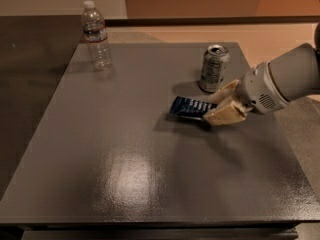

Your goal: Move rxbar blueberry near 7up can

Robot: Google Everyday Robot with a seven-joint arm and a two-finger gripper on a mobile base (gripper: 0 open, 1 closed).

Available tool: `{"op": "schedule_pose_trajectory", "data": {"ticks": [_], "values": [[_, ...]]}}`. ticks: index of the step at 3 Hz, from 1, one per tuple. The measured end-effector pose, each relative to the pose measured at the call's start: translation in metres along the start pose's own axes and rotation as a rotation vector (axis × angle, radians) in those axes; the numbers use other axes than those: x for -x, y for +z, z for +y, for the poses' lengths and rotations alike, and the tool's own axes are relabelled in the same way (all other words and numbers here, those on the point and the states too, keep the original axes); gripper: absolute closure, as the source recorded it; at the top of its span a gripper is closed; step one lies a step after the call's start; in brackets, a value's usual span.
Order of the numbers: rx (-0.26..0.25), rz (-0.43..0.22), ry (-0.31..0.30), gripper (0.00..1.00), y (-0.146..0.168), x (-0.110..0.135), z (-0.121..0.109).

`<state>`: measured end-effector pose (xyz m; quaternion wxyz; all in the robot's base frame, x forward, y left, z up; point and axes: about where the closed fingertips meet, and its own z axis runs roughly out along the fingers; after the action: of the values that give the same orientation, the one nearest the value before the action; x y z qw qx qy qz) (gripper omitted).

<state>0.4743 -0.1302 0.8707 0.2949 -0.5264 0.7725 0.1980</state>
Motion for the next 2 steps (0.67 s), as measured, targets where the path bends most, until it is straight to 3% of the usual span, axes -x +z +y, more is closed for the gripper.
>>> {"op": "schedule_pose_trajectory", "data": {"ticks": [2], "values": [[-0.101,0.003,0.029,1.00,-0.019,-0.005,-0.055]]}}
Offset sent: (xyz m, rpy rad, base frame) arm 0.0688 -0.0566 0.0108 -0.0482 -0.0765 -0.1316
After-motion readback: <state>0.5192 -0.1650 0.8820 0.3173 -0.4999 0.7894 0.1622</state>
